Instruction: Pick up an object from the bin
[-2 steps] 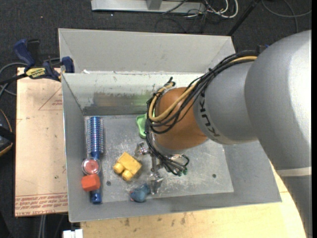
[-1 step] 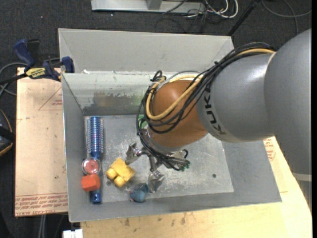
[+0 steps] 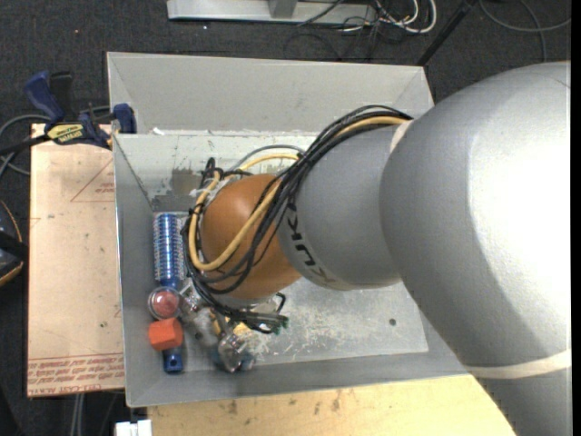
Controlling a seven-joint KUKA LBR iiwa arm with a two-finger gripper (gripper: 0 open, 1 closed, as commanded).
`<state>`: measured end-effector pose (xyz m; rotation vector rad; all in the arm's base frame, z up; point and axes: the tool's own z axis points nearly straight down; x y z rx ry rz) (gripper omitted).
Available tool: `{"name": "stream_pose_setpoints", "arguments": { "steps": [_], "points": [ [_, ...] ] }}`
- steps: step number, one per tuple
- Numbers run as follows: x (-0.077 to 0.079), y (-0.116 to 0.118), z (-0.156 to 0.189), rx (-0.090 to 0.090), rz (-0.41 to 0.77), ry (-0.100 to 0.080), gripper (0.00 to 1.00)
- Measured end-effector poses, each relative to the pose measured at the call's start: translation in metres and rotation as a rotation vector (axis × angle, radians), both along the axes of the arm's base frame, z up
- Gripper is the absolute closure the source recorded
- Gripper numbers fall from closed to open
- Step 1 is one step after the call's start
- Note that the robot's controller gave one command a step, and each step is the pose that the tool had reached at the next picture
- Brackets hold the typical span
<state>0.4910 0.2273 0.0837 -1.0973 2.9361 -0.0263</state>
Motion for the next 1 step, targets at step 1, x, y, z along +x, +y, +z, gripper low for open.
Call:
{"name": "stream_pose_setpoints", "arguments": {
  "steps": [1],
  "points": [
    [-0.0111,-0.0275,0.0451,0.014,0.145,0.01,0.0]
  ]
}}
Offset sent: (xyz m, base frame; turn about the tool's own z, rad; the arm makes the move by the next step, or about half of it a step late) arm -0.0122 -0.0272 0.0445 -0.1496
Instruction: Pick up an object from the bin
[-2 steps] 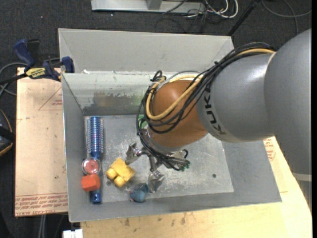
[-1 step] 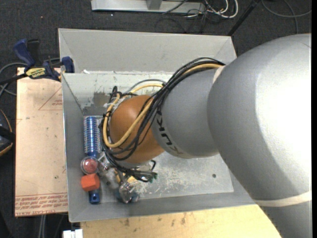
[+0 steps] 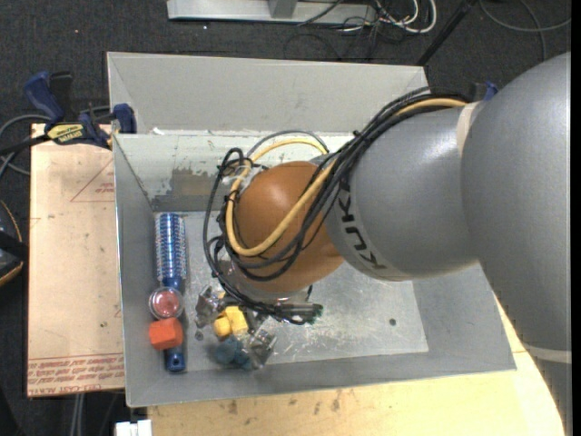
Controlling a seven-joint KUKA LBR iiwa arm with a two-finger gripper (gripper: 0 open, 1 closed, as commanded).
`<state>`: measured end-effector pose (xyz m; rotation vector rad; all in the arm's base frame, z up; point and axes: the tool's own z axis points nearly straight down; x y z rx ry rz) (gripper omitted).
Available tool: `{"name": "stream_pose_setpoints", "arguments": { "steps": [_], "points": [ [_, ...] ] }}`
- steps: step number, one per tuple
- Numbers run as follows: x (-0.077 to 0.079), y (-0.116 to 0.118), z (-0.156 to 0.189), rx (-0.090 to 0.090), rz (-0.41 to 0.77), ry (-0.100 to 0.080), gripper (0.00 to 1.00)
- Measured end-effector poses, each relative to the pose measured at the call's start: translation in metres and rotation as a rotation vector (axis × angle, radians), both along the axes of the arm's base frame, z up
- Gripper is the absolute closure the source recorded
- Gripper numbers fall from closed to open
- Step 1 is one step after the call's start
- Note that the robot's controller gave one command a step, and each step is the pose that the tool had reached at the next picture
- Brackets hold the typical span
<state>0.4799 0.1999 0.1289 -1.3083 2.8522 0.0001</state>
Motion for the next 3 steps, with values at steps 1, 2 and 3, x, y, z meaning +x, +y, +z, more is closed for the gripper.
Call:
{"name": "stream_pose_setpoints", "arguments": {
  "steps": [1,2,3],
  "points": [
    [0.005,-0.036,-0.054,0.006,0.309,-0.012,0.0],
    [0.005,-0.038,-0.053,0.001,0.309,-0.009,1.0],
    [0.01,-0.038,0.059,0.001,0.282,-0.007,1.0]
  ]
}}
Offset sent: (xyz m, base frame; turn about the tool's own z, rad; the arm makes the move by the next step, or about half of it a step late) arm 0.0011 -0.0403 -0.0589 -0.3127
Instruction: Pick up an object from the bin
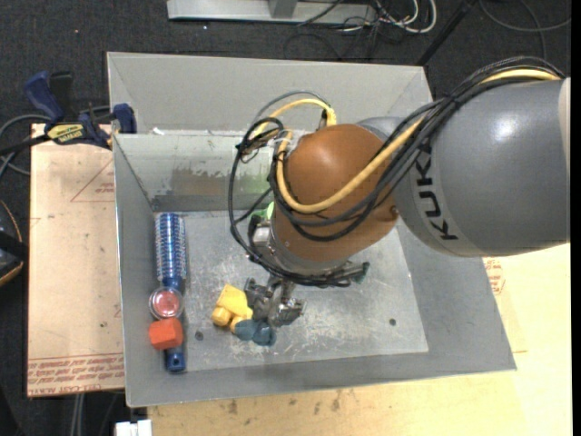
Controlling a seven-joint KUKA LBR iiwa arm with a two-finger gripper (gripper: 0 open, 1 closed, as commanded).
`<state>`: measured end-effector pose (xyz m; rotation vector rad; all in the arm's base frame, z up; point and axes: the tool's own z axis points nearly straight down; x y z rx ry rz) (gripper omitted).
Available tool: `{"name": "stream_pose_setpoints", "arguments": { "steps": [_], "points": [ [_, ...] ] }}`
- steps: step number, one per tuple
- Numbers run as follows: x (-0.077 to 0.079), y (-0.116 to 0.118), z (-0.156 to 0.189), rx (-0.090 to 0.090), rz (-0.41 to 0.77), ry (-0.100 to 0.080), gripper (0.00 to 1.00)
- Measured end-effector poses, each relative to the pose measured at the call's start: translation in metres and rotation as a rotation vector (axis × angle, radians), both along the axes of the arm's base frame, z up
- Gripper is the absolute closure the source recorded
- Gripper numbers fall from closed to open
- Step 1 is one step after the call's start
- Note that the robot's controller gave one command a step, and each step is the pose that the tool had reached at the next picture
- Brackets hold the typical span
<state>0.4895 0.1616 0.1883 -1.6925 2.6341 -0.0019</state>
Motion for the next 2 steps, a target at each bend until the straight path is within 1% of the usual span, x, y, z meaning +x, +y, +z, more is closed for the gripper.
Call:
{"name": "stream_pose_setpoints", "arguments": {
  "steps": [1,2],
  "points": [
    [0.054,0.021,0.0,0.001,-0.133,0.005,1.0],
    [0.032,0.03,0.099,0.002,-0.164,0.0,1.0]
  ]
}}
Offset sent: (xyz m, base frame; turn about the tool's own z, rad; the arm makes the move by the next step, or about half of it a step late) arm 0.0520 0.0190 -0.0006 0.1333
